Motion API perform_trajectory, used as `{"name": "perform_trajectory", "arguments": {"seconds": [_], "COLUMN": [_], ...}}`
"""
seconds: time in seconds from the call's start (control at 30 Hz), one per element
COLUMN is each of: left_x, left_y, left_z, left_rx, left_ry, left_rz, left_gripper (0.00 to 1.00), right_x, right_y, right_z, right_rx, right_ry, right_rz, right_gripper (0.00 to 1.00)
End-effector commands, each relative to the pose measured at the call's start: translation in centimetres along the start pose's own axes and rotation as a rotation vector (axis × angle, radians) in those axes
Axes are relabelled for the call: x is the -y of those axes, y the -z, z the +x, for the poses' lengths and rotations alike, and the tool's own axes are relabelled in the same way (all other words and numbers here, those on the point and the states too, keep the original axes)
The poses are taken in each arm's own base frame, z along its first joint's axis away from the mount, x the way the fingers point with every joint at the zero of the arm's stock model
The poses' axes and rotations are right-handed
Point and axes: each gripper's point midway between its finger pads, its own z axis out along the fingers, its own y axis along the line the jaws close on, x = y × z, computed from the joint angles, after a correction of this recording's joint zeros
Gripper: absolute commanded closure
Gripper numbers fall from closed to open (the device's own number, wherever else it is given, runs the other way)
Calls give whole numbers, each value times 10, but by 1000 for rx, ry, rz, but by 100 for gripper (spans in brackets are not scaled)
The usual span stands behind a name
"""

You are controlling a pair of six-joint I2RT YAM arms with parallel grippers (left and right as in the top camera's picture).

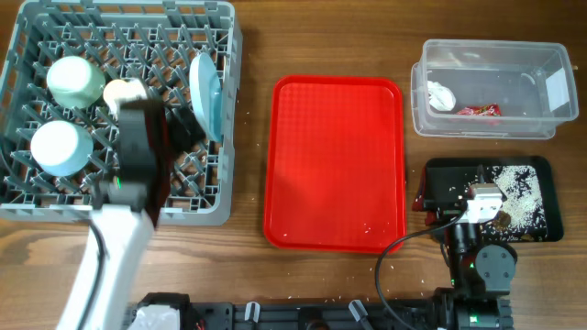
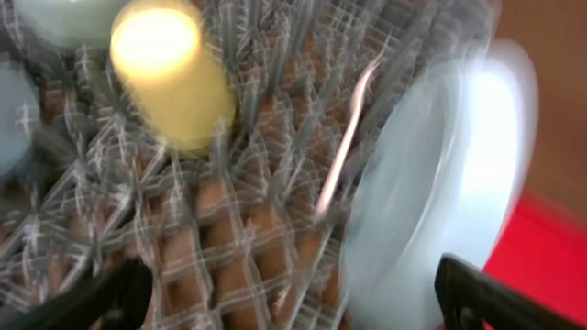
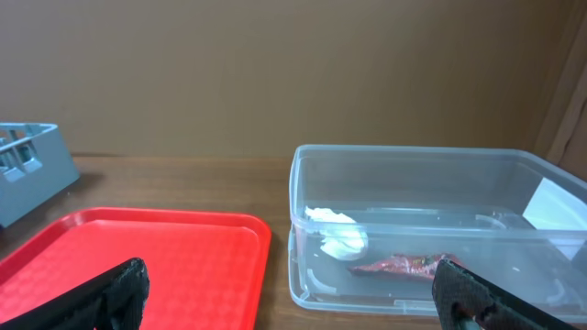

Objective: Sort waste into correct bins and load items into the dishwasher rack

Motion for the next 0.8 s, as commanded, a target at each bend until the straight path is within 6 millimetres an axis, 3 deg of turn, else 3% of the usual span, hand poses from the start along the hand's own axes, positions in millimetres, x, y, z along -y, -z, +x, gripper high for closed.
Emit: {"name": "perform_trajectory", "arguments": {"seconds": [0.0,0.13,0.23,0.33,0.47,0.77], "left_x": [-17,-38,-42,-19,-20,-20], "left_y": [10,27,36,50,67,66], "left_z": [40,74,79,89,76,76], "left_rx": [154,352,423,461,550,547], "left_ry": [-17,25,39,-140,-122,-122], "left_rz": [111,204,240,379,396,398], "left_gripper": [0,0,0,0,0,0], "right_x": [-1,-1,-1,-1,-1,-1], "right_y": [0,0,0,0,0,0], "right_z": [-1,-1,-1,-1,-1,-1], "right_rx": [8,8,8,8,8,8], "right_ry": [18,18,18,18,18,18], "right_rz": [-8,-8,-8,-8,-8,-8], "right_gripper": [0,0,0,0,0,0]}}
